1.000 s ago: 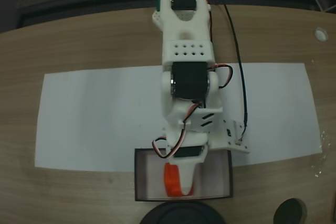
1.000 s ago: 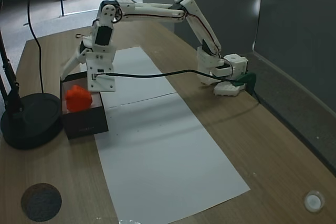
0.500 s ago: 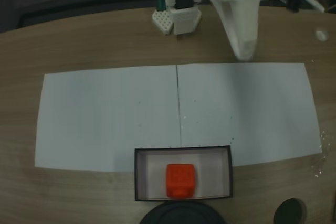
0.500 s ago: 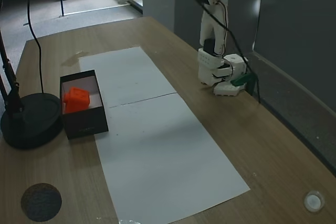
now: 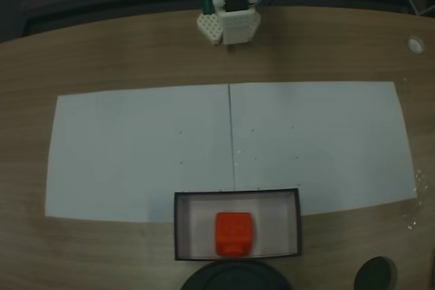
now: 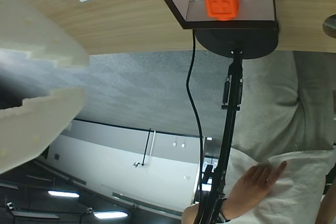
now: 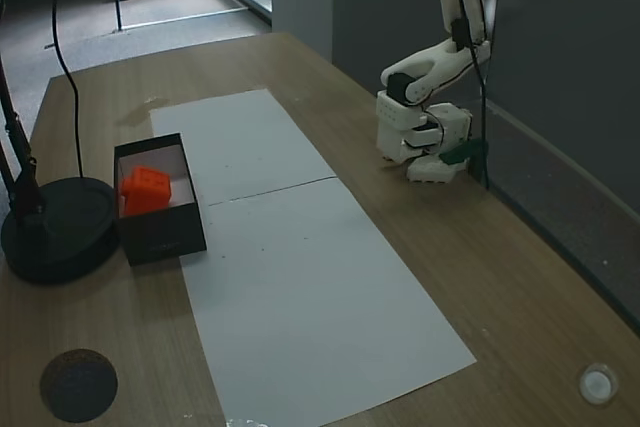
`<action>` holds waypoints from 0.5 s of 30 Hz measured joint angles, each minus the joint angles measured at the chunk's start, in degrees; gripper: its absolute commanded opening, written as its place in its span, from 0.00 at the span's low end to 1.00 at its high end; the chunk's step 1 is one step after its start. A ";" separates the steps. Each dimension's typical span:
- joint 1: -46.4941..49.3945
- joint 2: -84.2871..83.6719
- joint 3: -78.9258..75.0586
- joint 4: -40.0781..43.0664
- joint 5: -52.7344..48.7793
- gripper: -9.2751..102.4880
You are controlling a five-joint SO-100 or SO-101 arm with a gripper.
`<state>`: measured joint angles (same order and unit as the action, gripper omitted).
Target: Grab a orange square and put it in the box.
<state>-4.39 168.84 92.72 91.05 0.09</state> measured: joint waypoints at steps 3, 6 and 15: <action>2.81 10.20 12.66 -3.87 -1.76 0.09; 4.92 18.54 23.38 -8.09 -5.27 0.08; 8.17 29.09 46.23 -23.29 -7.03 0.08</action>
<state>3.78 197.93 138.96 67.76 -6.94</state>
